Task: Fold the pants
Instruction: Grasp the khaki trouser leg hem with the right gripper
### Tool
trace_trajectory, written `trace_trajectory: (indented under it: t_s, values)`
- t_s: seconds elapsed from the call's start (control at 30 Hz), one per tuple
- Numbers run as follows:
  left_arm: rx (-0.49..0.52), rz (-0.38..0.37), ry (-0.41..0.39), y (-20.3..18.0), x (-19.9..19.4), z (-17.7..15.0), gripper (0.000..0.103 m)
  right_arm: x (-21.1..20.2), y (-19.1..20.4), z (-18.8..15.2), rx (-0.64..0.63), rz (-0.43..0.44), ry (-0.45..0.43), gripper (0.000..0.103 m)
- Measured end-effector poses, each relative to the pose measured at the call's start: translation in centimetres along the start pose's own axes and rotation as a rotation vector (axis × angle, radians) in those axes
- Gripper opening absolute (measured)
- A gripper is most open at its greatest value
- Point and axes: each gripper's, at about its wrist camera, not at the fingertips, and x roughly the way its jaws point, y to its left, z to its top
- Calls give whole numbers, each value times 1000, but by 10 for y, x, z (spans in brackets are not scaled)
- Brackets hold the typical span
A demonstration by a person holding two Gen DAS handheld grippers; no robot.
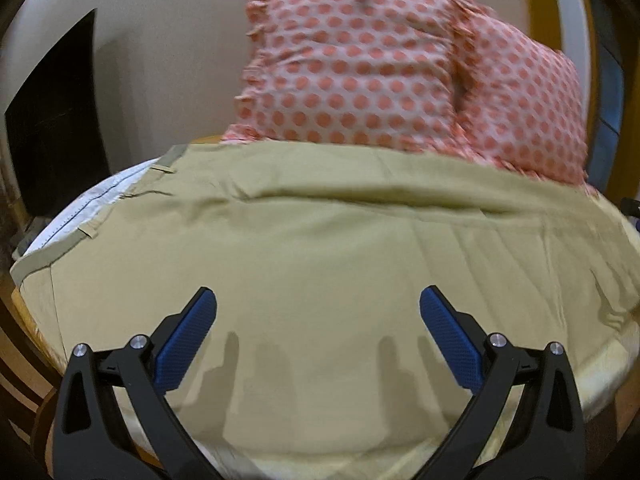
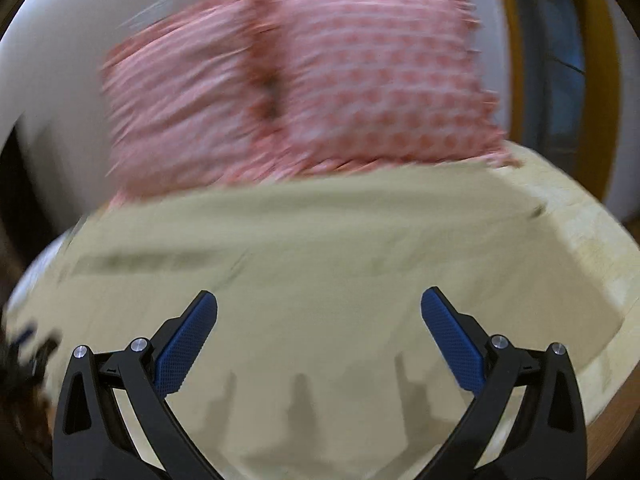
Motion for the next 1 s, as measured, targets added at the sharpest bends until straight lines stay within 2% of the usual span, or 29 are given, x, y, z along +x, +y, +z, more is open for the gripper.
trace_trajectory:
  t_s: [0.03,0.07,0.2,0.27,0.3,0.4,0.47,0.53,0.6,0.67,0.7,0.77,0.83,0.9,1.0]
  values:
    - [-17,9,4,3,4,5,101,12,-10,15,40,-27,19,102]
    - [-33,18,13,7,9,9,101,36,-25,39,103,-68,53,102]
    - [-65,41,64,16,28,17,101,125,-70,98,269,-187,166,100]
    - [-79,40,83,19,32,15,101,167,-86,119,308,-251,202,84]
    - [-83,37,90,20,33,15,101,187,-96,127,333,-298,222,81]
    - [-106,28,103,23,35,12,101,236,-118,146,407,-405,264,78]
    - [-108,23,111,24,36,12,101,254,-128,151,449,-441,277,78]
    - [-104,17,116,24,38,13,101,269,-130,156,427,-513,273,78]
    - [-99,11,120,23,39,13,101,277,-124,156,348,-566,270,65]
    - [-99,7,124,23,40,13,101,276,-123,153,312,-534,229,31]
    - [-100,5,126,23,40,13,101,275,-126,151,306,-538,218,26]
    - [-100,-3,124,23,40,13,101,269,-139,148,345,-470,192,8]
    - [-103,-9,119,24,38,12,101,258,-154,143,416,-375,157,5]
    - [-107,-14,115,25,38,12,101,231,-165,137,478,-248,62,5]
    - [-124,-24,110,27,35,12,101,169,-177,120,526,-71,-71,5]
